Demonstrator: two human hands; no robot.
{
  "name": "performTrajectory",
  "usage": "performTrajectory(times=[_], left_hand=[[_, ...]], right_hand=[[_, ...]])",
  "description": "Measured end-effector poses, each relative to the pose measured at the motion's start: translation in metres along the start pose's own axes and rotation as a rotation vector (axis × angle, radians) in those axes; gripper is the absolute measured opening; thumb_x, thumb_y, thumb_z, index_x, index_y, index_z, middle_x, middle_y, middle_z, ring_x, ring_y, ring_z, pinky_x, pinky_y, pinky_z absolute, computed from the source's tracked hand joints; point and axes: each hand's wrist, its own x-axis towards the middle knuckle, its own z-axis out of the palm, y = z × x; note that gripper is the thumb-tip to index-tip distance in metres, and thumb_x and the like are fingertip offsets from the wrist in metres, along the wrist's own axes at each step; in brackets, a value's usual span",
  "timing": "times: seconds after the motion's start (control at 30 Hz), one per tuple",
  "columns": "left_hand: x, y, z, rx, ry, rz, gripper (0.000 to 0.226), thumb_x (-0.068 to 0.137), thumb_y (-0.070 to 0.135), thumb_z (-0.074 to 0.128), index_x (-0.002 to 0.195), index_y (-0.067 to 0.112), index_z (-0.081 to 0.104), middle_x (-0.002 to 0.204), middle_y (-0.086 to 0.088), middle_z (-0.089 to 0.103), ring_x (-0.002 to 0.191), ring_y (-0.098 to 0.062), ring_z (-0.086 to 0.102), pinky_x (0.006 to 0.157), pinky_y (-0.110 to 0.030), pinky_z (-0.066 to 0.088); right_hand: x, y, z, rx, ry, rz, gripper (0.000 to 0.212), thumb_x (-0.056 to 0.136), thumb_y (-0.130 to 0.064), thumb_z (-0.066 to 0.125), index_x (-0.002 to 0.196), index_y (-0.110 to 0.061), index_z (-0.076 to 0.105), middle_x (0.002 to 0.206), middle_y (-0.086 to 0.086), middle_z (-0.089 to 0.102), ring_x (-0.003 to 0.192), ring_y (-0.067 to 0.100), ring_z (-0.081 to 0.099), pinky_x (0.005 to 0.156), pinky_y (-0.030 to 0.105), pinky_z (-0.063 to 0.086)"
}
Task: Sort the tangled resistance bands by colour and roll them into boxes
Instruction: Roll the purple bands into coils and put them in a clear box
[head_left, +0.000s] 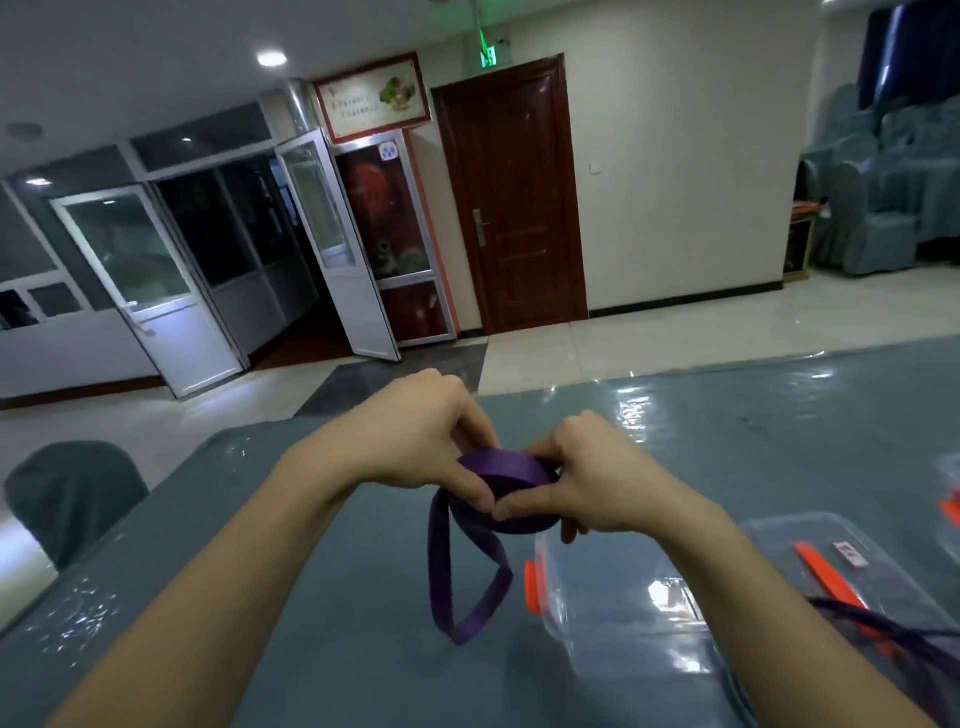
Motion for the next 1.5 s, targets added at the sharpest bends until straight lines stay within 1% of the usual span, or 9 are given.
performTrajectory(times=[0.23, 0.4, 0.53, 0.7, 0.8, 1.0, 1.23, 1.4, 1.5], left_hand=[[0.008, 0.01, 0.06, -0.43, -0.086, -0.087, 0.031, 0.074, 0.03, 0.102, 0.1, 0.02, 0.088, 0.093, 0.001, 0.086, 0.09, -0.022, 0.083, 0.091, -0.051, 0.066], [0.035, 0.042, 0.075, 0.119, -0.248, 0.013, 0.035, 0.068, 0.055, 0.097, 0.083, 0.026, 0.084, 0.06, 0.003, 0.07, 0.059, -0.015, 0.063, 0.063, -0.046, 0.058], [0.055, 0.055, 0.087, 0.18, -0.255, 0.006, 0.04, 0.063, 0.062, 0.096, 0.062, 0.031, 0.071, 0.051, 0.006, 0.058, 0.052, -0.013, 0.054, 0.051, -0.033, 0.044], [0.047, 0.031, 0.099, -0.462, -0.182, -0.108, 0.036, 0.073, 0.036, 0.101, 0.105, 0.024, 0.088, 0.098, -0.002, 0.086, 0.095, -0.021, 0.084, 0.096, -0.052, 0.065], [0.049, 0.029, 0.099, -0.661, -0.077, -0.146, 0.034, 0.076, 0.024, 0.1, 0.107, 0.017, 0.088, 0.103, -0.009, 0.086, 0.099, -0.029, 0.084, 0.1, -0.053, 0.064], [0.078, 0.041, 0.08, -0.013, -0.218, -0.02, 0.034, 0.075, 0.051, 0.097, 0.096, 0.026, 0.086, 0.079, 0.004, 0.082, 0.074, -0.017, 0.077, 0.076, -0.048, 0.062], [0.081, 0.013, 0.087, -0.569, -0.126, -0.134, 0.039, 0.08, 0.02, 0.098, 0.116, 0.016, 0.083, 0.103, -0.005, 0.086, 0.1, -0.026, 0.083, 0.096, -0.044, 0.066], [0.086, 0.015, 0.093, -0.5, -0.123, -0.138, 0.026, 0.081, 0.028, 0.098, 0.104, 0.023, 0.087, 0.093, -0.001, 0.086, 0.091, -0.022, 0.084, 0.093, -0.048, 0.066], [0.095, 0.026, 0.086, -0.186, -0.204, -0.065, 0.023, 0.078, 0.043, 0.098, 0.086, 0.026, 0.085, 0.073, 0.006, 0.08, 0.068, -0.014, 0.076, 0.069, -0.04, 0.062]], right_hand=[[-0.052, 0.056, 0.026, 0.589, 0.031, 0.126, 0.037, 0.073, -0.048, 0.097, 0.099, -0.024, 0.087, 0.072, 0.015, 0.078, 0.056, 0.034, 0.075, 0.052, 0.033, 0.06], [-0.066, 0.071, 0.036, 0.115, -0.032, 0.128, 0.045, 0.065, -0.067, 0.093, 0.094, -0.034, 0.082, 0.079, -0.009, 0.081, 0.046, 0.015, 0.072, 0.048, 0.027, 0.055], [-0.078, 0.093, 0.037, 0.198, 0.038, 0.089, 0.025, 0.077, -0.043, 0.096, 0.089, -0.024, 0.085, 0.061, -0.002, 0.076, 0.048, 0.013, 0.072, 0.047, 0.019, 0.048], [-0.085, 0.124, 0.023, 0.629, 0.13, 0.165, 0.024, 0.075, -0.03, 0.099, 0.094, -0.019, 0.088, 0.074, 0.017, 0.079, 0.056, 0.032, 0.073, 0.053, 0.032, 0.058], [-0.078, 0.127, 0.022, 0.755, 0.106, 0.108, 0.026, 0.08, -0.024, 0.096, 0.102, -0.016, 0.087, 0.084, 0.019, 0.08, 0.058, 0.03, 0.073, 0.052, 0.033, 0.058], [-0.052, 0.125, 0.033, 0.471, 0.101, 0.086, 0.035, 0.068, -0.053, 0.098, 0.095, -0.035, 0.084, 0.076, 0.0, 0.08, 0.05, 0.027, 0.074, 0.051, 0.029, 0.054], [-0.042, 0.156, 0.04, 0.904, 0.328, 0.097, 0.057, 0.059, -0.058, 0.101, 0.094, -0.015, 0.086, 0.066, 0.019, 0.074, 0.04, 0.029, 0.062, 0.041, 0.026, 0.043], [-0.042, 0.162, 0.031, 0.814, 0.187, 0.073, 0.05, 0.067, -0.056, 0.099, 0.101, -0.022, 0.085, 0.075, 0.01, 0.079, 0.049, 0.035, 0.071, 0.041, 0.031, 0.049], [-0.044, 0.16, 0.03, 0.584, 0.119, 0.142, 0.059, 0.058, -0.067, 0.099, 0.102, -0.031, 0.085, 0.087, 0.002, 0.082, 0.058, 0.045, 0.072, 0.045, 0.038, 0.055]])
